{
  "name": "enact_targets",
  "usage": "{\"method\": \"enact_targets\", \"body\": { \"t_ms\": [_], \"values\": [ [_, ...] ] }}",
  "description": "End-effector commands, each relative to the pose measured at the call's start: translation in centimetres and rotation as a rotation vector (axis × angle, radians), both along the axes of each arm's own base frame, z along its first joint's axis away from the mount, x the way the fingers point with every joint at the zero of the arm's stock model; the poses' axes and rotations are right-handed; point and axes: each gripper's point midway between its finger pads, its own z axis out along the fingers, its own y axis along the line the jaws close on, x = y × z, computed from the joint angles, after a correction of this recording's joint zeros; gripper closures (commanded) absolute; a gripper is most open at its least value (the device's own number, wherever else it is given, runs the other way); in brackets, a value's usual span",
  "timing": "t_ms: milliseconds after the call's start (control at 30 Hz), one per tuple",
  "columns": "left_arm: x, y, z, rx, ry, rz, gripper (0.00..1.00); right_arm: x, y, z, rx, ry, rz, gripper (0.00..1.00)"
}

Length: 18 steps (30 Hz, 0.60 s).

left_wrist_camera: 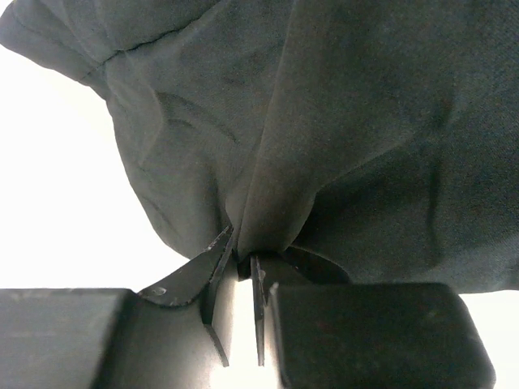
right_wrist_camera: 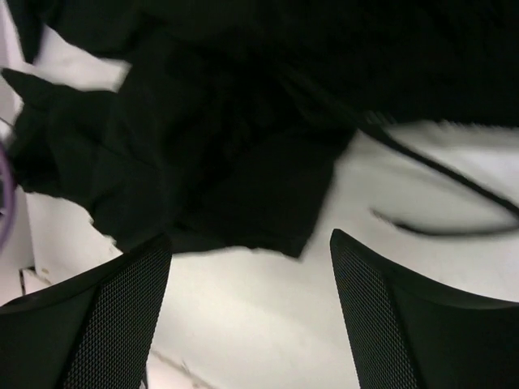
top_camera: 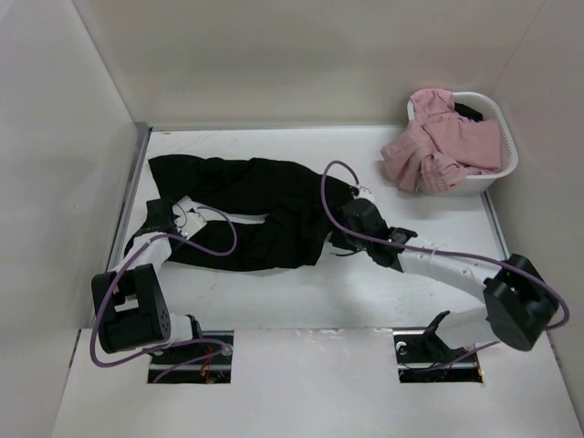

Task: Fold and stack the trousers
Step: Flatten the trousers out

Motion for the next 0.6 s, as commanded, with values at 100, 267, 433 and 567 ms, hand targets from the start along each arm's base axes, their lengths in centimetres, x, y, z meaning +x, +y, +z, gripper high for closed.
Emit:
{"method": "enact_targets", "body": {
  "t_ms": [100,267,433,567],
  "values": [
    [1.1,1.1,1.2,0.007,-0.061,0.01,0.9,4.3,5.1,4.8,0.068,-0.158,0.095,0.15],
    [1.2,2.4,1.6,0.01,-0.073,0.041,0.91,5.2,7.2,1.0,0.037,-0.044,0.123,0.23],
    [1.4,3.5,2.3,0.021,-0.087,0.058,0.93,7.0,6.0,-0.2,0.073,0.018,0.053,0.74],
    [1.5,4.5,2.7,0.026,-0.091,0.066,0.93,8.2,4.0,1.3,0.109,0.014,0.029,1.0]
  ]
}}
